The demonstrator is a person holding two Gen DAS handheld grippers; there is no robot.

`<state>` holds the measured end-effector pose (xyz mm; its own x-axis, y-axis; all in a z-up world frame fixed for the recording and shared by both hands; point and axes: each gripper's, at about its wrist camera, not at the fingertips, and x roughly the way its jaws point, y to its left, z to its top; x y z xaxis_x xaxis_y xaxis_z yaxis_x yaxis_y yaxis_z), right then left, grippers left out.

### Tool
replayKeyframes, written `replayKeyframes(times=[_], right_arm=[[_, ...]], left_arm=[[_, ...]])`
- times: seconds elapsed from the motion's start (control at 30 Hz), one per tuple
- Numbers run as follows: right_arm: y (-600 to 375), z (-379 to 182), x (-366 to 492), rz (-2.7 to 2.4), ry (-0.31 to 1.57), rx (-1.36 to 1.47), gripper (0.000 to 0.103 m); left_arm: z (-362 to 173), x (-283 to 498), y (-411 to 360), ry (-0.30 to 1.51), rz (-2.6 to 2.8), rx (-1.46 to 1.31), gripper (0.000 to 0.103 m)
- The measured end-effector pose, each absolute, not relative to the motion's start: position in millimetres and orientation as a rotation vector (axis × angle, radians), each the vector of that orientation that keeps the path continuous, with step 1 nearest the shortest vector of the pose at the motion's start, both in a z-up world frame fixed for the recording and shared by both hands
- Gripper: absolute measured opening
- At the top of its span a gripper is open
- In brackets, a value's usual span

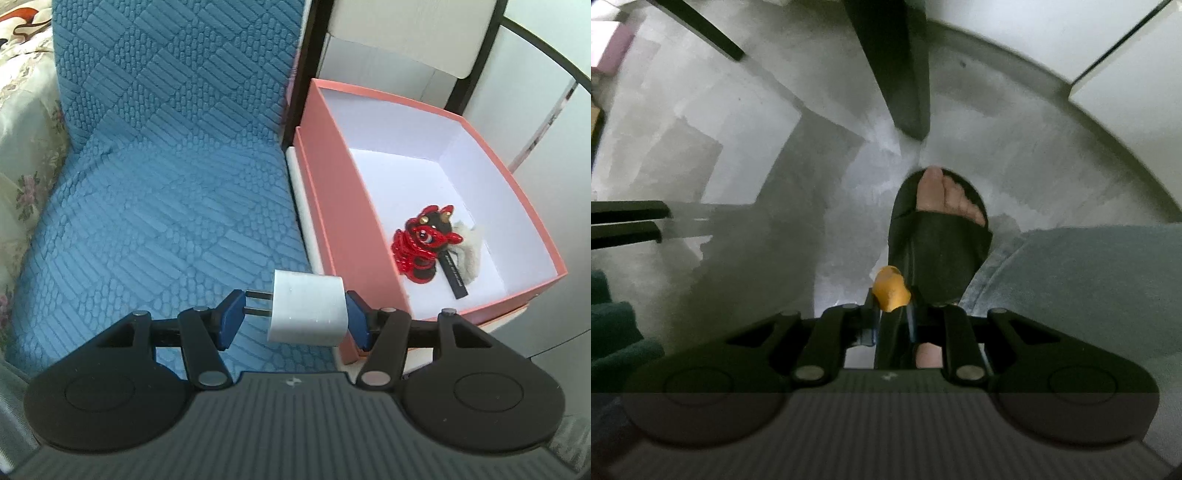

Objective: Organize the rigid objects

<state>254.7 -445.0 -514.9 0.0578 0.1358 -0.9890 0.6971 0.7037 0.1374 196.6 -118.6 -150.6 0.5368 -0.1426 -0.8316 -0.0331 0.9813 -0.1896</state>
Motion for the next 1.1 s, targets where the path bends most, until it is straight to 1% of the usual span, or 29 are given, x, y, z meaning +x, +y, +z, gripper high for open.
replayKeyframes(times=[0.3,0.5,0.77,1.1], right_arm=[[-466.6,-468.5,233.3,-0.555,1.376,0.761,0.018],[-468.4,-427.6,224.8,-0.529,1.300,0.751,0.018],[-461.9,-361.0,196.1,-0.458,1.203,0.707,0.018],[-456.9,-255.5,156.9,-0.342,1.056,0.558,0.018]], left_arm=[[-142.1,196.1,-140.0,0.993,-0.137,-0.185,0.064],[-128.5,192.5,-144.3,0.961,-0.146,-0.169,0.064],[-107.2,183.7,-142.1,0.925,-0.158,-0.183,0.064],[-77.2,173.3,-153.7,0.856,-0.251,-0.226,0.064]])
